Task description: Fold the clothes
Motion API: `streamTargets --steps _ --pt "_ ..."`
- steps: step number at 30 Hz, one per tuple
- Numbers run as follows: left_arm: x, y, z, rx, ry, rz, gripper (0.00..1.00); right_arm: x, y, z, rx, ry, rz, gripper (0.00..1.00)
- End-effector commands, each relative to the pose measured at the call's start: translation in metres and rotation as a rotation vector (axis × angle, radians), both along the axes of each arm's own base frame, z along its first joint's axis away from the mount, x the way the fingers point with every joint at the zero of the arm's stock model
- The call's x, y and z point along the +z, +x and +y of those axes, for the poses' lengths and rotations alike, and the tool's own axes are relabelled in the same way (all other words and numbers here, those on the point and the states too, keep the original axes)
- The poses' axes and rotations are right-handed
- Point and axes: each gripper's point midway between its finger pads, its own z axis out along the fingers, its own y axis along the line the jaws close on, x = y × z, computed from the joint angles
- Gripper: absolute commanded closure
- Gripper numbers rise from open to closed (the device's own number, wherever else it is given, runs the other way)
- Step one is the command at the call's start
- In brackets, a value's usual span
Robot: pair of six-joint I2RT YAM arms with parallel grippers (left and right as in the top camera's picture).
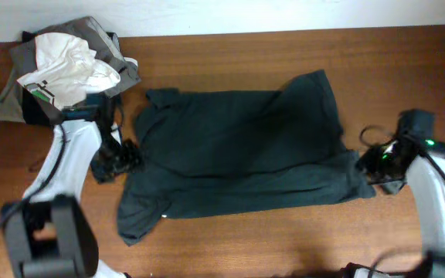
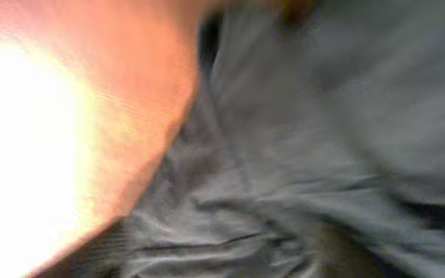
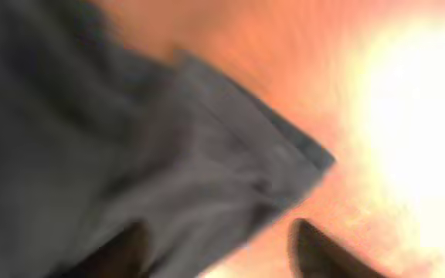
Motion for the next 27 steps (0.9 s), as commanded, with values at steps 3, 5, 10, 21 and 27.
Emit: streamTargets --steps 3,5,10,21,27 --pt "0.094 0.091 0.003 0.002 -0.001 -0.457 0.04 0.146 0.088 0.000 0.166 -0.081 -0.488 0.02" --pt "0.101 0.117 -0.004 0.035 -0.056 -0.551 0.05 0.164 0.121 0.002 0.198 -0.099 -0.553 0.02" --pt "0.072 0.172 -0.035 0.029 -0.167 -0.623 0.08 0.131 0.234 0.038 0.415 -0.106 -0.513 0.03" --pt "-0.019 0.229 -0.070 0.029 -0.147 -0.556 0.16 0.002 0.285 0.045 0.479 -0.117 -0.277 0.02" --pt "-0.042 0.235 -0.069 0.040 -0.147 -0.546 0.18 -0.022 0.287 0.045 0.480 -0.105 -0.244 0.02"
